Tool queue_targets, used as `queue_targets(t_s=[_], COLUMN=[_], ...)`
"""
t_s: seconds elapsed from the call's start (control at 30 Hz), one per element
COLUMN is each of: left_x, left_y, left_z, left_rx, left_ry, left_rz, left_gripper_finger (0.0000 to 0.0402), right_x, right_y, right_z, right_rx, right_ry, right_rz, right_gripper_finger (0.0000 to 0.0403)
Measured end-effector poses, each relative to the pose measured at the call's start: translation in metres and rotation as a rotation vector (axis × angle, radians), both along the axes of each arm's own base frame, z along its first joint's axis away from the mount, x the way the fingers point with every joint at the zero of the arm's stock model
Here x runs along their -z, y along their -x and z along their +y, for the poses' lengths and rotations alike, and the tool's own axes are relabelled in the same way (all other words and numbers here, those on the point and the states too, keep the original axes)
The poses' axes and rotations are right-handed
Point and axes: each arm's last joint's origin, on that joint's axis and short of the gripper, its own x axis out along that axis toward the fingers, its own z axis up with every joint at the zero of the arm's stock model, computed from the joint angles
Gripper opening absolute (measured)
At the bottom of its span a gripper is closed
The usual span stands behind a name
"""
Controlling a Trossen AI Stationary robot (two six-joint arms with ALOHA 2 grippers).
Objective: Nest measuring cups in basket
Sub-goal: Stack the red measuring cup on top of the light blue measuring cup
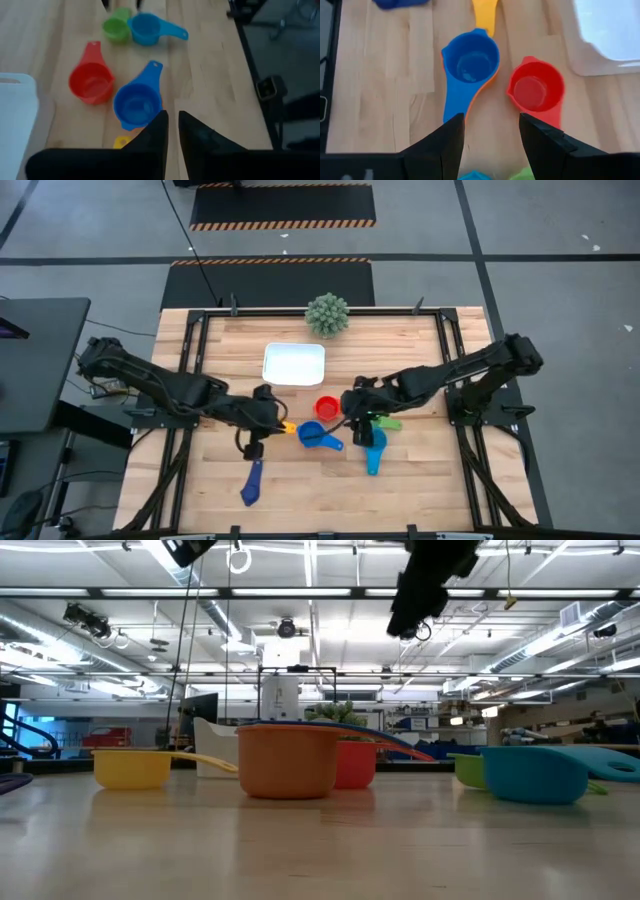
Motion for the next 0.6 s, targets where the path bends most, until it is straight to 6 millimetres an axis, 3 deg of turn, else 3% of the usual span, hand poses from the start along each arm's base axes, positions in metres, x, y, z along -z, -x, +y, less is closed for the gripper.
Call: queue_targets(t_s=[0.27, 0.6], left_x=[-0.004, -0.008], left_y=[0.027, 0.065], left_z=[0.005, 0.018], left_rx=[-0.064, -0.197], left_ry=[0.142, 0.307], left_rz=[-0.146, -0.353], left_gripper_finger=[0.0048, 0.0048], right_x=[0.032, 0.066], right_y=[-0.025, -0.042], right_z=[-0.006, -0.015], right_rx=[-0.088, -0.247], right_ry=[0.054, 0.209], right_rz=[0.037, 0.111], right_gripper_finger=[0.0196, 0.0185])
